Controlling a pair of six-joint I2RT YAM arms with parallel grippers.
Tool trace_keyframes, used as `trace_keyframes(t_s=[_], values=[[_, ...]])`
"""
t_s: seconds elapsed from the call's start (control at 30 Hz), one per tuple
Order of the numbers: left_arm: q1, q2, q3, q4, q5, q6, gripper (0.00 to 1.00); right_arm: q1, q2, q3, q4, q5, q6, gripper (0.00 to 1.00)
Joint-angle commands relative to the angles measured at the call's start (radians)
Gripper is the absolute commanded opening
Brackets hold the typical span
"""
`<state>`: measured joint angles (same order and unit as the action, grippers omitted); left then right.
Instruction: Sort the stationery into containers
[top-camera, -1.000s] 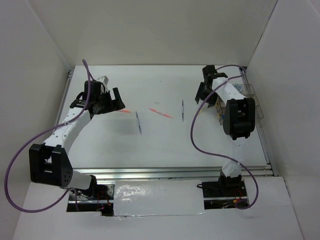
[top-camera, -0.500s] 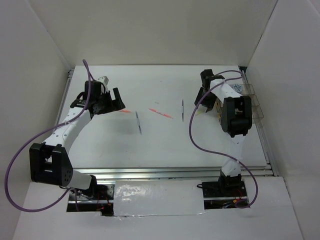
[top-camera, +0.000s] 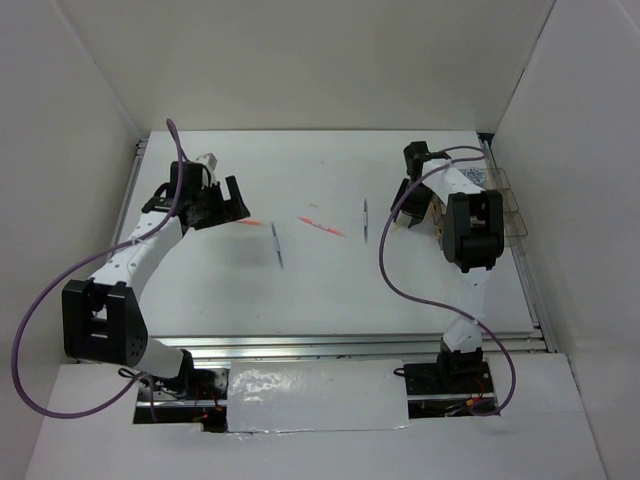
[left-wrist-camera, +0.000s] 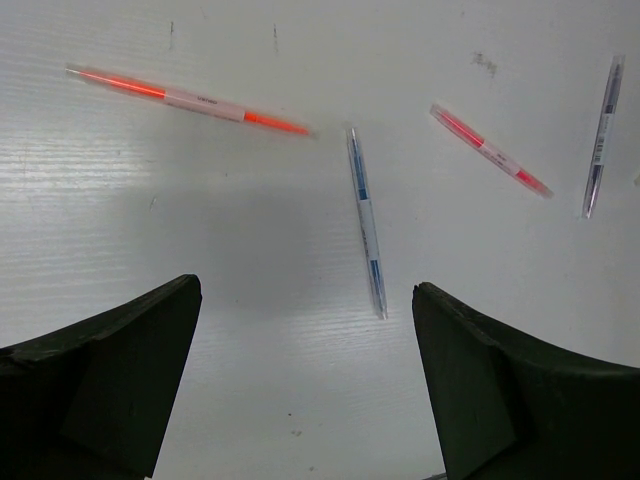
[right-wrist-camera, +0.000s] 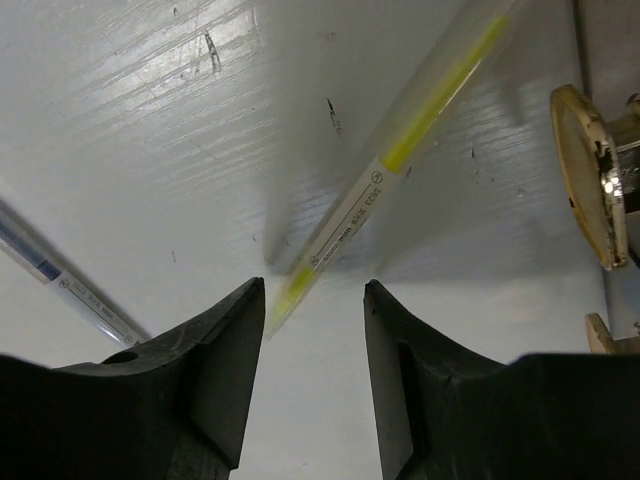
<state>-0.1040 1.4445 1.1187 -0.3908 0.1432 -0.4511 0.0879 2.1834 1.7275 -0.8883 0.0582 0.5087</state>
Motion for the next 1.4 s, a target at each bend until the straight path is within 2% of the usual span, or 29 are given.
trace_keyframes(t_s=[0.0, 0.2, 0.53, 0.83, 0.9, 0.93, 0.97, 1.03, 1.13, 1.37], values=[[0.012, 0.008, 0.041, 0.012, 0.022, -0.015, 0.99, -0.023, 0.006, 0.003, -0.028, -0.053, 0.021, 0.51], [0.013, 0.022, 0.053, 0.0, 0.021, -0.02, 0.99, -0.036, 0.024, 0.029, -0.044, -0.083, 0.025, 0.45], [0.013, 0.051, 0.084, -0.034, 0.01, -0.02, 0.99, -0.017, 0.036, 0.055, -0.057, -0.069, 0.007, 0.45], [0.013, 0.044, 0.085, -0.045, 0.001, -0.018, 0.99, 0.039, 0.042, 0.052, -0.101, -0.067, -0.084, 0.18], [0.013, 0.04, 0.087, -0.051, -0.004, -0.02, 0.99, 0.056, 0.05, 0.058, -0.113, -0.07, -0.124, 0.1], [0.013, 0.039, 0.087, -0.051, -0.002, -0.017, 0.99, 0.062, 0.053, 0.061, -0.124, -0.073, -0.142, 0.02], [0.013, 0.036, 0.086, -0.052, -0.004, -0.017, 0.99, 0.065, 0.062, 0.075, -0.135, -0.074, -0.183, 0.0], [0.015, 0.028, 0.082, -0.052, -0.004, -0.012, 0.99, 0.067, 0.068, 0.083, -0.167, -0.075, -0.209, 0.0], [0.015, 0.016, 0.075, -0.051, -0.004, -0.009, 0.99, 0.055, 0.023, 0.006, -0.14, -0.083, -0.26, 0.0], [0.013, 0.002, 0.059, -0.033, 0.012, -0.004, 0.99, 0.004, -0.226, -0.063, -0.041, -0.067, -0.403, 0.0]])
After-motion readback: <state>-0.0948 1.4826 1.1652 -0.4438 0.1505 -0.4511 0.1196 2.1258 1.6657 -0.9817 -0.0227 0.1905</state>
